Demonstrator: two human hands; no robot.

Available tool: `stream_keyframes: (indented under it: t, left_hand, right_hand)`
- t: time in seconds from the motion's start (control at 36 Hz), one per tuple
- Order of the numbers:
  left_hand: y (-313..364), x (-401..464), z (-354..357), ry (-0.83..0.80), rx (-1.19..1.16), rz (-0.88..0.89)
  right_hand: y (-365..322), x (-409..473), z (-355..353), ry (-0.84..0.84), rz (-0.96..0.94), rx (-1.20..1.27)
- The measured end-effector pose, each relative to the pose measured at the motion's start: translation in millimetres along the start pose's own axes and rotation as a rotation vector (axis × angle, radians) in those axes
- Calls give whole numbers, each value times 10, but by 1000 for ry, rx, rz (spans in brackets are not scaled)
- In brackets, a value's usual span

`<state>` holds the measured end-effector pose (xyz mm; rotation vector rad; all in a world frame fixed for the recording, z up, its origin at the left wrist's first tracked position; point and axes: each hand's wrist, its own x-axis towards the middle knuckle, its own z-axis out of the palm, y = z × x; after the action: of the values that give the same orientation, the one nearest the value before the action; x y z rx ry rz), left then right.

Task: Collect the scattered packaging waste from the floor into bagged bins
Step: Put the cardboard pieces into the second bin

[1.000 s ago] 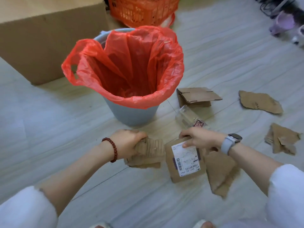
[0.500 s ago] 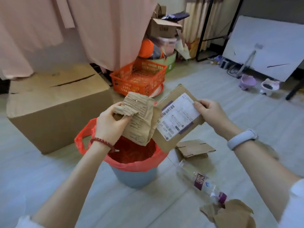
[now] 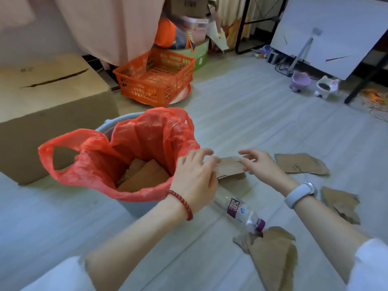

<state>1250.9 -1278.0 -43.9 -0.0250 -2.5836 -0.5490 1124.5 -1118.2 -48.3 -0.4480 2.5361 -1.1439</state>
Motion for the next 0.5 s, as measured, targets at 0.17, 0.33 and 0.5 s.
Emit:
stream_keyframes:
  t: [0.17,0.33,0.5]
  left_hand:
    - [321,-263,927,-598,35,29]
    - [284,-308,1677,-885,214,25]
    - [214,-221,2165,-1041,418,36]
  right_hand:
    - [1318,-429,7,-271,266,-484]
    - [2052,-764,202,-505,311,-734]
    - [2449,-915,372,-478,364,-658]
